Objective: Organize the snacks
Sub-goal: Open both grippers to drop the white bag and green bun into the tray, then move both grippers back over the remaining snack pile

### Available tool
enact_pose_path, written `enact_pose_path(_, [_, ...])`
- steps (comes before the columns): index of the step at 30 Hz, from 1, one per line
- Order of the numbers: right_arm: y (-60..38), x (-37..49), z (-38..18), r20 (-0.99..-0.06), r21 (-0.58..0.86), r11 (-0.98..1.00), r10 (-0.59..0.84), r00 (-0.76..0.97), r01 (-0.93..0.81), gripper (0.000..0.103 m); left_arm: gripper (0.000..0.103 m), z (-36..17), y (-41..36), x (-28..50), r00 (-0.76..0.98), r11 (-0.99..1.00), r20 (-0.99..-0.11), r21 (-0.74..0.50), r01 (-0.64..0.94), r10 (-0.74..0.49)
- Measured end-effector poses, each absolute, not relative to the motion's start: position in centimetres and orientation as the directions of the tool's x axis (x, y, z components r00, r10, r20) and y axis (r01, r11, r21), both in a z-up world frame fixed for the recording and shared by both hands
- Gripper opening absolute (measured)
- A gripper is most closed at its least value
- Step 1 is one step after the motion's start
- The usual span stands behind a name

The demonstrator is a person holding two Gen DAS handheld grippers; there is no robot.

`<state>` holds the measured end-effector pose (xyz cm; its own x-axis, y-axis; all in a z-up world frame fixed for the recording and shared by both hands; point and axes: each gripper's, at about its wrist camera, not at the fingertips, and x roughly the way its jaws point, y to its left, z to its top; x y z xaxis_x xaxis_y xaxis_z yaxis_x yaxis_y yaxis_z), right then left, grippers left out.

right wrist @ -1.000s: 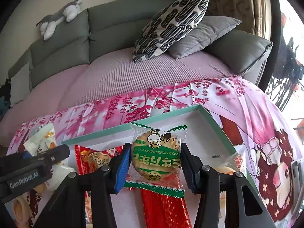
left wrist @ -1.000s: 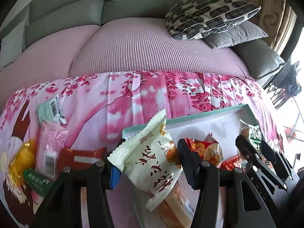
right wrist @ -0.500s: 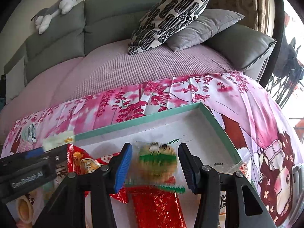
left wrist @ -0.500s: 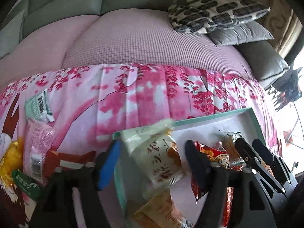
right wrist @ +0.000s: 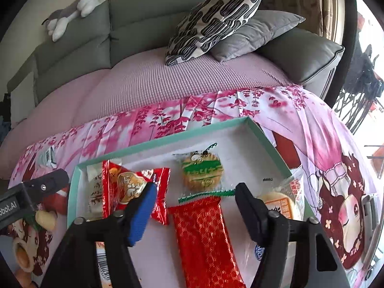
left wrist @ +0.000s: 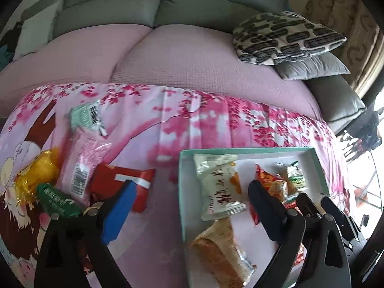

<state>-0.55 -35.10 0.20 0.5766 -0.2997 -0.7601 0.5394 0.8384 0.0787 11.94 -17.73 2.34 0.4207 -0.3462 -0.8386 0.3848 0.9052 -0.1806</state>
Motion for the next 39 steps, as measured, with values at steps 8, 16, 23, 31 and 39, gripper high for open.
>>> enact_pose_path(8, [-34.4,-0.9,0.2,-0.762,0.067,0.85,-0.294,0.576,0.523,0.102,0.1,2.3,-16.9,11.5,0.459,0.917,-0.824,-0.17,0.361,-0.333])
enact_pose_path(16, [-33.8,-1.6,-0.1,-0.756,0.107,0.854,-0.263,0.6,0.509,0.103,0.101,1.7,-15.4,10.7,0.46,0.924,-0.822,-0.193,0.328,-0.335])
enact_pose_path(23, [-33.2,-2.3,0.2,-0.729,0.137,0.849,-0.263,0.632,0.511,0.103,0.101,1.1,-12.2,9.6,0.476,0.941,-0.819,-0.214,0.263,-0.32])
enact_pose_path(31, [-32.2,-2.1,0.2,-0.716,0.178,0.85,-0.234,0.658,0.496,0.103,0.101,1.4,-8.4,9.3,0.544,0.971,-0.807,-0.158,0.179,-0.231])
enact_pose_path(39, [-29.1,-0.9,0.8,-0.689,0.137,0.891,-0.228,0.688,0.432,0.103,0.101,1.2,-4.6,10.0,0.577,0.983,-0.797,-0.169,0.069,-0.177])
